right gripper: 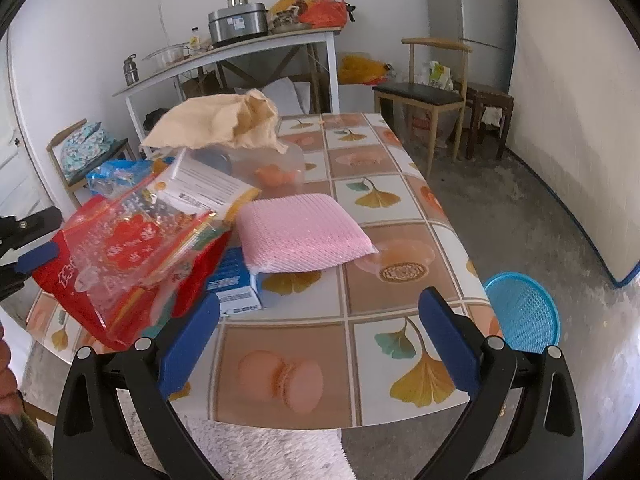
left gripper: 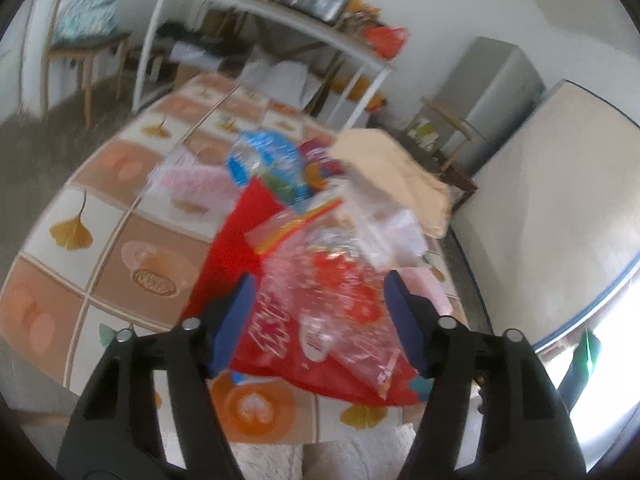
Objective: Collect trash
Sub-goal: 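Reach the left gripper to the red snack bag and grasp it, then lift the red snack bag with the left gripper toward the blue basket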
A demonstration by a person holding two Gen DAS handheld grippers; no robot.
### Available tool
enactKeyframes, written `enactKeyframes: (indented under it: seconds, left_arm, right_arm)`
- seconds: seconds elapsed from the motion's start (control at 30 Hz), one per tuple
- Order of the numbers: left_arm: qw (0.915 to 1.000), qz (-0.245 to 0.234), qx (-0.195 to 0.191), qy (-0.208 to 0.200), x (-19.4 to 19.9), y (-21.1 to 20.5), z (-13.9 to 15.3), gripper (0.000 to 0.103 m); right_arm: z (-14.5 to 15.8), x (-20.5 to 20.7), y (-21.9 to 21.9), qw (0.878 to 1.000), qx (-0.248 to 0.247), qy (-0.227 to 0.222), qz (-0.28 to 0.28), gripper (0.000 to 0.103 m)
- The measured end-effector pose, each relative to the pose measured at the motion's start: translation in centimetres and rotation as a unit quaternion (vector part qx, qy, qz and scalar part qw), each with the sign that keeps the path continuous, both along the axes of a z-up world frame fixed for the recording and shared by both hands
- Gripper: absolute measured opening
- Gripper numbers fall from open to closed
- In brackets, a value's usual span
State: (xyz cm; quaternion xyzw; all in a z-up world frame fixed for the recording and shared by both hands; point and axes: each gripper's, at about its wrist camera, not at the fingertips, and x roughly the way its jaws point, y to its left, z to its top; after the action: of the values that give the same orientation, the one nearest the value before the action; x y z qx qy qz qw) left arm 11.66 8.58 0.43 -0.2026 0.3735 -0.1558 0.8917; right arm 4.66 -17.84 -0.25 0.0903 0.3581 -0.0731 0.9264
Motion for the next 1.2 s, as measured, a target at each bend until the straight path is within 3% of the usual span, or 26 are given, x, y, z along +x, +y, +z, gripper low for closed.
enactKeyframes:
  seconds: [0.1,0.3,0.5,0.57,0.73,0.97,1.2]
  left_arm:
    - [0.9995,0.016,-0.003,0.027,1.2,0.5,-0.8,0.057]
    - [0.9988,0.030,-0.004,0.037,1.9,1.0,-0.5,0.050]
    - [0.9990,0.015,0.022,0.035,1.2,0.4,-0.7,0.025]
    - [0.9989,0.006,0.030,0.035,0.8,0.1,-0.9,0.012]
    - [0.9989,-0.008,0.029,0.035,0.1,0.1,-1.8,0.001]
    - [0.9996,-0.022,0.005,0.019,-0.9,0.9,-1.6,0.000]
    - [0.9964,-0.056,-0.064,0.002,-2.3,2.3,-1.9,0.000]
  right_arm:
    - [-0.5,0.2,-0.4,1.000,0.006,0.006,-0.001,0.097]
    - [-0.8,0.3,-0.5,1.000,0.011,0.008,0.001,0.097]
    - [-0.7,0.4,-0.4,1.000,0.010,0.008,0.001,0.097]
    - [-0.6,0.4,-0.3,1.000,0.009,0.006,0.000,0.097]
    - [0.1,-0.1,0.0,1.000,0.003,0.000,0.001,0.097]
    - [0.8,-0.3,0.8,0.999,0.026,-0.006,0.031,0.097]
    - [1.4,-0.1,1.7,0.992,0.079,-0.003,0.096,0.097]
